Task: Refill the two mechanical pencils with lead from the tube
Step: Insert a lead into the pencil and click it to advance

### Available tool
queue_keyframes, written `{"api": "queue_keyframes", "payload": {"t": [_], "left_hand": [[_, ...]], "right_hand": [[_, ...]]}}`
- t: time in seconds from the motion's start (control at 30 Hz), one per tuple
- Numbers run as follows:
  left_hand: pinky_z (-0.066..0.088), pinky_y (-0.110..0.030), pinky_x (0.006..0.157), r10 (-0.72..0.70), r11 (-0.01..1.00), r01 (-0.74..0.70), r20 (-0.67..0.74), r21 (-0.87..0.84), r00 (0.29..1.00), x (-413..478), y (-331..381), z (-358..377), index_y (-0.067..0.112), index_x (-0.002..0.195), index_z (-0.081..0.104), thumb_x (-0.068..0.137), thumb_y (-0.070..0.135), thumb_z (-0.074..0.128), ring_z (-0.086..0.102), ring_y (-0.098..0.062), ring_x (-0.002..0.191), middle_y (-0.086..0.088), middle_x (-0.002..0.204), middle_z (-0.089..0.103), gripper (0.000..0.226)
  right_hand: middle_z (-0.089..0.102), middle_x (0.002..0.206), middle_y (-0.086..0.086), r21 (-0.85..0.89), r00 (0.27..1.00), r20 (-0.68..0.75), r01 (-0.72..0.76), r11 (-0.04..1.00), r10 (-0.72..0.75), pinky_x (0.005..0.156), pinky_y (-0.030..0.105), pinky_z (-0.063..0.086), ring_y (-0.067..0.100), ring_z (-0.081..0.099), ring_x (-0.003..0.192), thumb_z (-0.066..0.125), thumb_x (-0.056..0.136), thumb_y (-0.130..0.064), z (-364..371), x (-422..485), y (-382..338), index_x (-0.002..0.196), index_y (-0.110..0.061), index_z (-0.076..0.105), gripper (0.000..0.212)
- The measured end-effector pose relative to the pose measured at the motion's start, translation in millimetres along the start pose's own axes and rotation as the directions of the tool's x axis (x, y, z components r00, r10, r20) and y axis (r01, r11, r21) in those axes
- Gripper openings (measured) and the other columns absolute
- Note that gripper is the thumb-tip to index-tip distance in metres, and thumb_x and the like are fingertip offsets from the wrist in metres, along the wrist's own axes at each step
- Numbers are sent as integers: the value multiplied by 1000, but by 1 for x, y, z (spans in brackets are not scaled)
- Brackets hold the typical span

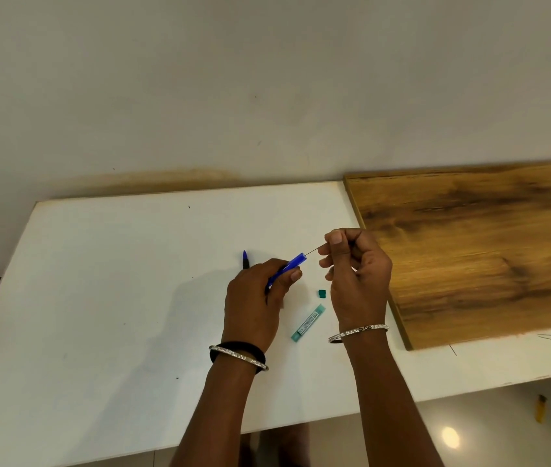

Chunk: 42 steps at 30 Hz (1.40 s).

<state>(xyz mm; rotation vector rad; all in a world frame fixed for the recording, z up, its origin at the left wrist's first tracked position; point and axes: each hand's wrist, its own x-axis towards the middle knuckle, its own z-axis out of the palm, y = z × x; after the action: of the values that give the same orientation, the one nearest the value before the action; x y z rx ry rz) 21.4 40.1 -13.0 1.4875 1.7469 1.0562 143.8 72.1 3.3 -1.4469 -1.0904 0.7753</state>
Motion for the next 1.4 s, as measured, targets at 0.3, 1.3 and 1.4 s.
{"api": "queue_keyframes", "payload": {"t": [0.3, 1.3, 1.4], "left_hand": [[48, -21, 75, 22, 1000, -22, -17, 0, 1000, 1, -3, -5, 19, 106, 70, 90, 43, 53, 65, -15, 77, 1, 79, 71, 33], [39, -18, 56, -186, 976, 168, -135, -138, 973, 7, -18, -24, 7, 89, 70, 90, 49, 51, 53, 6, 52, 6, 55, 54, 46], [39, -17, 56, -179, 978, 162, -130, -134, 975, 6, -18, -24, 9, 89, 71, 89, 50, 50, 54, 7, 53, 6, 55, 54, 46]], "right_hand": [[73, 87, -9, -85, 988, 146, -44, 995, 56, 67, 33, 58, 12, 68, 84, 57, 88, -45, 6, -8, -4, 100, -22, 72, 30], [74, 81, -4, -688, 872, 395, 72, 722, 290, 73, 29, 56, 11, 63, 68, 84, 69, -32, 19, -17, 34, 79, -22, 77, 15], [73, 79, -5, -680, 860, 402, 51, 731, 314, 72, 27, 55, 8, 61, 66, 84, 69, -29, 19, -16, 34, 78, -22, 76, 14]]}}
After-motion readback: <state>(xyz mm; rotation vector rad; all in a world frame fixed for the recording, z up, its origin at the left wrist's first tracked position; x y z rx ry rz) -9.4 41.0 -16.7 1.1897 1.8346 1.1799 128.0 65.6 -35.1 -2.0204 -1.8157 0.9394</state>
